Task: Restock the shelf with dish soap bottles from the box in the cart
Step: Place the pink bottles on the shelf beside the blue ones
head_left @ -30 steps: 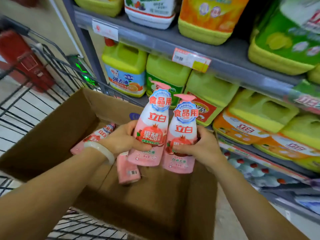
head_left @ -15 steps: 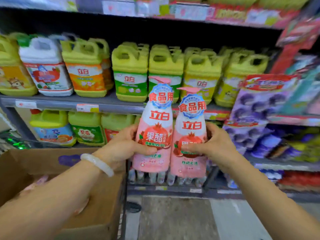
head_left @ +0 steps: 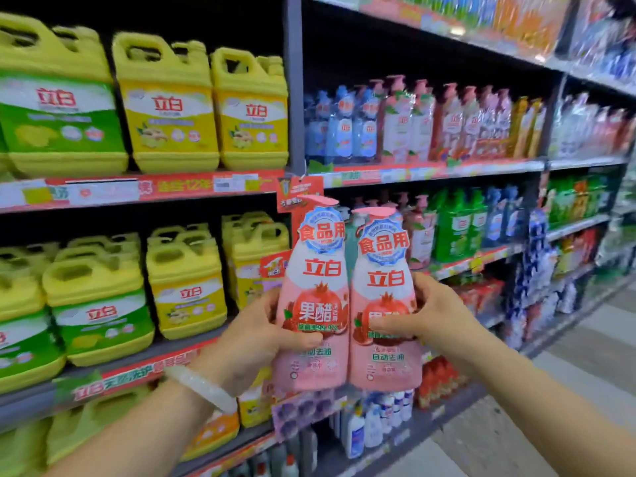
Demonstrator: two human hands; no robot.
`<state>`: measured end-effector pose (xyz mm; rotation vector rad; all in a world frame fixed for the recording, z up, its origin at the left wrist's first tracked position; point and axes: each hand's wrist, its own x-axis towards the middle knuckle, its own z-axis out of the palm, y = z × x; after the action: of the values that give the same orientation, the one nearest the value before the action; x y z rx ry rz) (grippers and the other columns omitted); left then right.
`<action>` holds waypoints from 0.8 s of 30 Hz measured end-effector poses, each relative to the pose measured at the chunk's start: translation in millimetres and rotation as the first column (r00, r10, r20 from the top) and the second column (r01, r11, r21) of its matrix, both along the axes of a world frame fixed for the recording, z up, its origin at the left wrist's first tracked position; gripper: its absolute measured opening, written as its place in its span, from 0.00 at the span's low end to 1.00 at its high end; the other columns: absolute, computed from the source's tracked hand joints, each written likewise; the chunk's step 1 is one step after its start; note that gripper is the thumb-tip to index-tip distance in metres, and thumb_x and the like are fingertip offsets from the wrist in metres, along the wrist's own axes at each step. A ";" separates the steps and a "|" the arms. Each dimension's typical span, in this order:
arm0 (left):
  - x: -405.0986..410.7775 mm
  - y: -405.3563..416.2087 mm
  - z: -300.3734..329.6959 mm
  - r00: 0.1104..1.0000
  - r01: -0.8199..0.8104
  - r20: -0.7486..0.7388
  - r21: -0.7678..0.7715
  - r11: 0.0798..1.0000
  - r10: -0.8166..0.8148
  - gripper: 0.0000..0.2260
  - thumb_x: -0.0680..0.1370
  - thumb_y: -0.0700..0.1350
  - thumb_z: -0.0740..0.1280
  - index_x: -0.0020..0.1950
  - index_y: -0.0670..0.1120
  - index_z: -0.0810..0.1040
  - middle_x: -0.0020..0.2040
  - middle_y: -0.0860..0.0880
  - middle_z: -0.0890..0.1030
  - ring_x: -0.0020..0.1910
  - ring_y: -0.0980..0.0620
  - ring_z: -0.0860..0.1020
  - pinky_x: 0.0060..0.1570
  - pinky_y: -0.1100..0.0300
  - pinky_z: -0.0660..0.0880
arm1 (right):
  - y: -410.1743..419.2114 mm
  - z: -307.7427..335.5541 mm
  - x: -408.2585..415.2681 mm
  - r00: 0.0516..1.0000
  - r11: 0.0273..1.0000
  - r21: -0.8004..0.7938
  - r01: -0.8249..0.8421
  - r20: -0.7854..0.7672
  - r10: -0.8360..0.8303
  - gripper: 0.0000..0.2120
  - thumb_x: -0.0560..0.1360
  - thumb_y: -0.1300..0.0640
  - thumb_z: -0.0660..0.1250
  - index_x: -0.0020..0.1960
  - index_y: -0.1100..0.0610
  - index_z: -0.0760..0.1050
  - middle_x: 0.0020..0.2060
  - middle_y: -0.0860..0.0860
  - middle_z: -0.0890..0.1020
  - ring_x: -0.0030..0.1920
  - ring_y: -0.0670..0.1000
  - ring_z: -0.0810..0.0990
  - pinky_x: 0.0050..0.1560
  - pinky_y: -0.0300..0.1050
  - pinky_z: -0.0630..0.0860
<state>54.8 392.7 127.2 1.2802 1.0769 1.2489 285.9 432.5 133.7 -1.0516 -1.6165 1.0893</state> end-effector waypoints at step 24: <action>26.6 285.3 167.7 0.933 -0.347 0.005 0.283 0.894 0.361 0.19 0.57 0.35 0.71 0.47 0.43 0.79 0.36 0.47 0.85 0.33 0.52 0.83 0.30 0.60 0.80 | 370.4 191.8 -30.0 0.966 0.890 0.393 -0.232 -0.015 0.258 0.20 0.62 0.65 0.78 0.52 0.60 0.77 0.41 0.51 0.85 0.38 0.46 0.83 0.40 0.39 0.81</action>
<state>81.4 678.0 294.8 1.3682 1.2399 1.7035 256.0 802.9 325.5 -0.5529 -1.8502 0.8973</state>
